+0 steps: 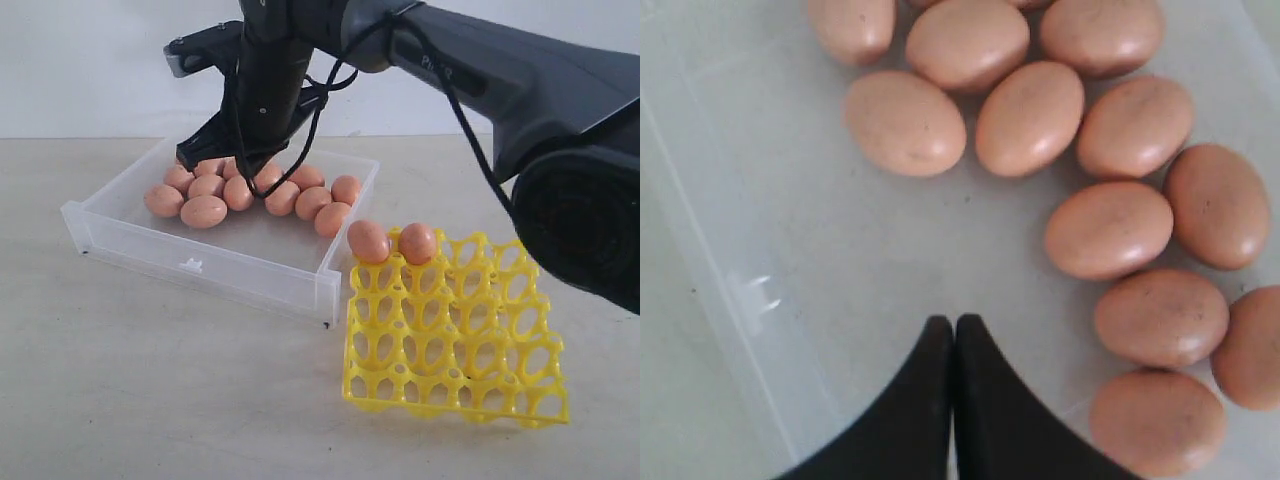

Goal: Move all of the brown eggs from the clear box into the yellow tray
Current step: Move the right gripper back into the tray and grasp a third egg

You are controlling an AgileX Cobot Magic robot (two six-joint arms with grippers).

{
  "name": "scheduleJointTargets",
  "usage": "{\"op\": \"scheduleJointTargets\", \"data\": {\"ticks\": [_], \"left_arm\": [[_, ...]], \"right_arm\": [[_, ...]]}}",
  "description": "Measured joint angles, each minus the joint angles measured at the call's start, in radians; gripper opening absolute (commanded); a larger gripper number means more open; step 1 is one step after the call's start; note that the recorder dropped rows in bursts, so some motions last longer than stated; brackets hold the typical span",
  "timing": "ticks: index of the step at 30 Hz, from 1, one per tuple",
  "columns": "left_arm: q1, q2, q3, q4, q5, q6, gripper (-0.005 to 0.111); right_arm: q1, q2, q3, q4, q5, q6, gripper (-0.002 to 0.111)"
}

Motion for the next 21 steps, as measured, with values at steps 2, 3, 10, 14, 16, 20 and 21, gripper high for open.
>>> {"op": "scheduleJointTargets", "data": {"ticks": [2,3,10,14,16,20,21], "left_arm": [[0.0,0.0,0.0,0.0,0.0,0.0,-0.004],[0.0,0.0,0.0,0.0,0.0,0.0,-0.004],[0.0,0.0,0.0,0.0,0.0,0.0,-0.004],[0.0,0.0,0.0,0.0,0.0,0.0,-0.004],[0.0,0.0,0.0,0.0,0.0,0.0,-0.004],[0.0,0.0,0.0,0.0,0.0,0.0,-0.004],[0.0,0.0,0.0,0.0,0.0,0.0,-0.004]], "right_arm": [[-0.006,0.03,-0.032,0.002,-0.01,0.0,0.024],[-0.007,0.04,-0.039,0.006,-0.014,0.0,0.032],[-0.013,0.111,-0.045,-0.012,-0.097,0.144,0.059],[-0.018,0.133,-0.048,-0.088,-0.175,0.356,0.059],[-0.03,0.143,-0.048,-0.097,-0.21,0.419,0.059],[-0.069,0.172,-0.05,-0.096,-0.232,0.512,0.059],[-0.08,0.181,-0.05,-0.09,-0.233,0.526,0.059]]}}
